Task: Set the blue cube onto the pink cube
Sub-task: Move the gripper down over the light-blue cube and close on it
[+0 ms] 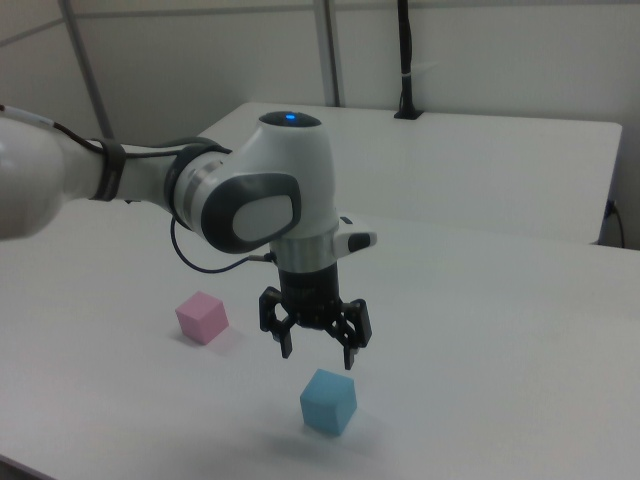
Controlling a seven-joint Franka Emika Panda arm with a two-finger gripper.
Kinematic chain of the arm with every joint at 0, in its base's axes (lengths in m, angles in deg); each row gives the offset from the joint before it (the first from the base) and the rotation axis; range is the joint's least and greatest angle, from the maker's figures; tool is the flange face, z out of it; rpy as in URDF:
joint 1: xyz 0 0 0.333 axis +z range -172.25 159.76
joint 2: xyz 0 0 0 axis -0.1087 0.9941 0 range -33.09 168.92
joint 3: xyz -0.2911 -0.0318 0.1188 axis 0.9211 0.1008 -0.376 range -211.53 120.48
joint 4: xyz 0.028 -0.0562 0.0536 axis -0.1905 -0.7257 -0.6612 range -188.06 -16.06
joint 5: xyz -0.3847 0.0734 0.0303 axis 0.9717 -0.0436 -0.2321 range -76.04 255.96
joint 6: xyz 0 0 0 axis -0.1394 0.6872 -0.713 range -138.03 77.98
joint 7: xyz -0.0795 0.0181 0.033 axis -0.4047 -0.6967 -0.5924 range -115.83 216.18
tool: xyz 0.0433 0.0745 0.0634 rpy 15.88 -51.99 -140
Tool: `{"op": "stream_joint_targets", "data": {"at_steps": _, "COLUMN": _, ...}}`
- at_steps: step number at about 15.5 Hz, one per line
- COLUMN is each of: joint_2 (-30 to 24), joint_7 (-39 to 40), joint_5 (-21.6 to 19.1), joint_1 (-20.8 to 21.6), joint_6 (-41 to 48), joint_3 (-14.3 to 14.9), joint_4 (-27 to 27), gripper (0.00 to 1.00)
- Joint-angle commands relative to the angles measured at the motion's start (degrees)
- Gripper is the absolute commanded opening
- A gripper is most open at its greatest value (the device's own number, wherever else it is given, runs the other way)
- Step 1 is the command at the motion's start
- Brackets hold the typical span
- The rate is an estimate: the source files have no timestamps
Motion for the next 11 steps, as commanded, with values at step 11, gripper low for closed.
{"op": "stream_joint_targets", "data": {"at_steps": 11, "joint_2": 7.58, "joint_7": -1.39, "joint_5": 0.55, "joint_1": 2.01, "joint_6": -8.37, "joint_3": 0.34, "joint_4": -1.7, "gripper": 1.0}}
